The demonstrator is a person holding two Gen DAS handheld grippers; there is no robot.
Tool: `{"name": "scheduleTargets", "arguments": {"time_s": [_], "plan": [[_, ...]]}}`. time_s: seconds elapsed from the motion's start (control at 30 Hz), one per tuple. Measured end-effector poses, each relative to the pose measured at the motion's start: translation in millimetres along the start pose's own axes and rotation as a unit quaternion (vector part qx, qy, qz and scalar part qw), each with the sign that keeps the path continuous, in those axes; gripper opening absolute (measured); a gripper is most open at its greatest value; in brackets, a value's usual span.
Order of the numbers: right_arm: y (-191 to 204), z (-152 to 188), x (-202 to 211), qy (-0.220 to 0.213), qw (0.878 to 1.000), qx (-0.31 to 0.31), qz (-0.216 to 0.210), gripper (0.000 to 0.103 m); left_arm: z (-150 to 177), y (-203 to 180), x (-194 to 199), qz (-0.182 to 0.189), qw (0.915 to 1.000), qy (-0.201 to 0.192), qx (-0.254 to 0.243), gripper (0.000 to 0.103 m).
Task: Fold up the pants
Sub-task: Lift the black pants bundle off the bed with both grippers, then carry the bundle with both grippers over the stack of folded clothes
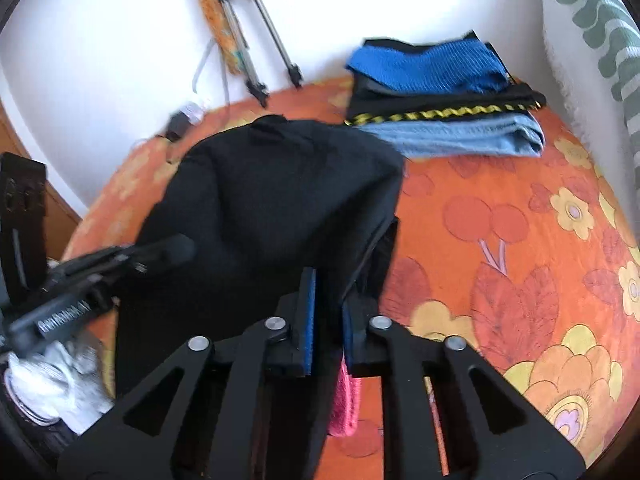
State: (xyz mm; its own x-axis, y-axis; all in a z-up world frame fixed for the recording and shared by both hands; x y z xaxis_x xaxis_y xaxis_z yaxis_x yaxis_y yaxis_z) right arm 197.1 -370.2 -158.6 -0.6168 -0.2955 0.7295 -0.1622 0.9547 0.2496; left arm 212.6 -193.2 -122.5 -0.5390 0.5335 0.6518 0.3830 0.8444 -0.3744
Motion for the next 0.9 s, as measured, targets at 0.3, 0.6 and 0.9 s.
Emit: {"name": "scheduleTargets", "arguments": {"time_s": [0.3,0.6,0.9], "plan": [[-20,13,-37,0.052,0.999,-0.013,-0.005,0.047,2,5,-5,-0.006,1.0000,0.005,0.002,0.009],[-13,5,-44,0.032,0.997,-0.040,-0.058,0.011,4,16,-8,-0.011,0.9997,0.008,0.019,0.009],[4,-16,4,-0.042,0.998,-0.016,-0.048,0.009,-15,-1,21,-0.001,0.9994,-0.033,-0.001,0.009]]}}
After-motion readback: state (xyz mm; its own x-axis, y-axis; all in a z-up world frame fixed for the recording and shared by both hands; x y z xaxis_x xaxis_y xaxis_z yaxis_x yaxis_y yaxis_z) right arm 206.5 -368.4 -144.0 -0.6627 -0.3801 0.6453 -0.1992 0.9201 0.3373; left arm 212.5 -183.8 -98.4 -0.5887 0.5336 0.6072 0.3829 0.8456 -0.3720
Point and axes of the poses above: each gripper's, at about its wrist camera, not at the fingertips, and x roughly against the way its jaws point, y to its left, z to its underside, the point moved 6 cm from there along -x, roughly the way its jaws point, and after that the axes turned 1 degree about -z, right-handed, at the moved point
